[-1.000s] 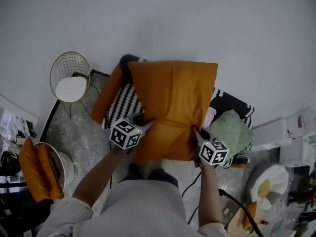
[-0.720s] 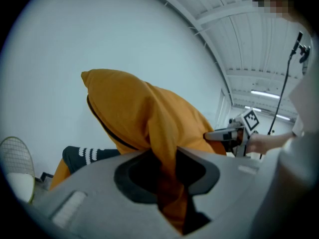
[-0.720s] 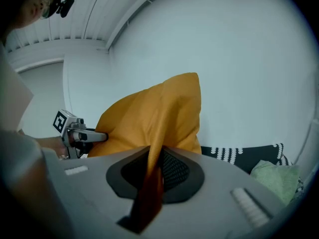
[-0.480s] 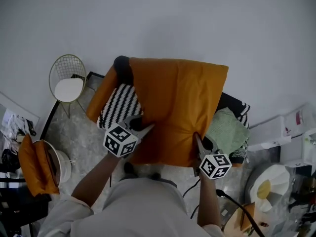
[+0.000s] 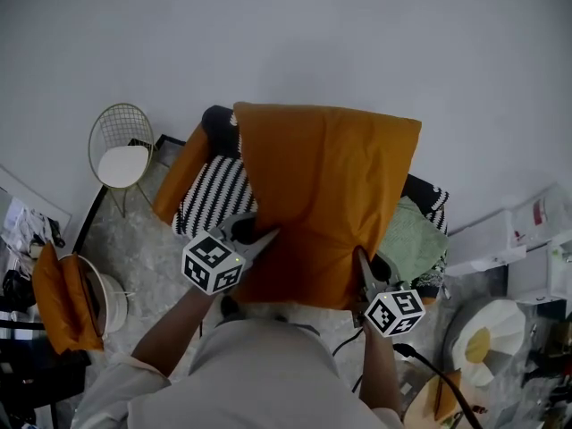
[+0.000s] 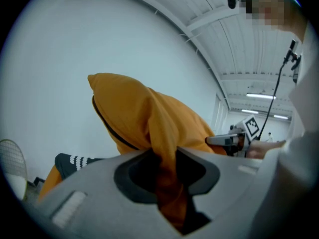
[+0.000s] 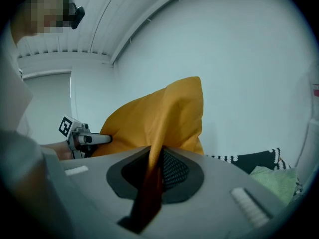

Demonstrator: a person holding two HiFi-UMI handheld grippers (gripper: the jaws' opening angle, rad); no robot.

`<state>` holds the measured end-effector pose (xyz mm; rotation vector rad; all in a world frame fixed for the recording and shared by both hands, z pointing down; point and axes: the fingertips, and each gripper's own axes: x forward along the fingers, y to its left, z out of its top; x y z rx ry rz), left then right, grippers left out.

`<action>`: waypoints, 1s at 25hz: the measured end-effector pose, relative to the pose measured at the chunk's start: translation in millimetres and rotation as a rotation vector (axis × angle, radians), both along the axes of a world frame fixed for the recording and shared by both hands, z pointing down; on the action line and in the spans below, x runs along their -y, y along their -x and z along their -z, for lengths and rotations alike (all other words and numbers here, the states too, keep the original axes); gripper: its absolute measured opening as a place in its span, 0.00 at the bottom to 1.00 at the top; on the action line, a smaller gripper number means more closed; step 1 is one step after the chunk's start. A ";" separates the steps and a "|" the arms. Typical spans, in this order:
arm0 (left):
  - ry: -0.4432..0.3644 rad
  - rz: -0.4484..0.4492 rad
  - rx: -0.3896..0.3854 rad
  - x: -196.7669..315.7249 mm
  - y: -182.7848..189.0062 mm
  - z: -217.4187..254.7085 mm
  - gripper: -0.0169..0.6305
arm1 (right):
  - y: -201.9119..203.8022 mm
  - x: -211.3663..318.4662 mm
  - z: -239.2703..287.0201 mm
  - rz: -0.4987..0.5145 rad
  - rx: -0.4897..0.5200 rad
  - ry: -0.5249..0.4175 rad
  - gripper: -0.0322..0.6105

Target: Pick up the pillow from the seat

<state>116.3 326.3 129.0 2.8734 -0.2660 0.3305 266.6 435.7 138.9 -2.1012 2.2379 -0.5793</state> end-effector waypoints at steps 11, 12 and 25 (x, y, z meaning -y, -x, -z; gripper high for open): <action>-0.059 -0.007 -0.028 5.8 2.9 24.5 0.18 | 2.8 6.0 23.3 -0.004 -0.055 -0.045 0.12; -0.061 -0.006 -0.029 7.0 5.1 25.0 0.18 | 5.0 7.3 23.9 -0.005 -0.056 -0.047 0.12; -0.071 -0.006 -0.040 14.8 15.2 27.5 0.18 | 15.1 13.0 26.7 -0.023 -0.051 -0.058 0.11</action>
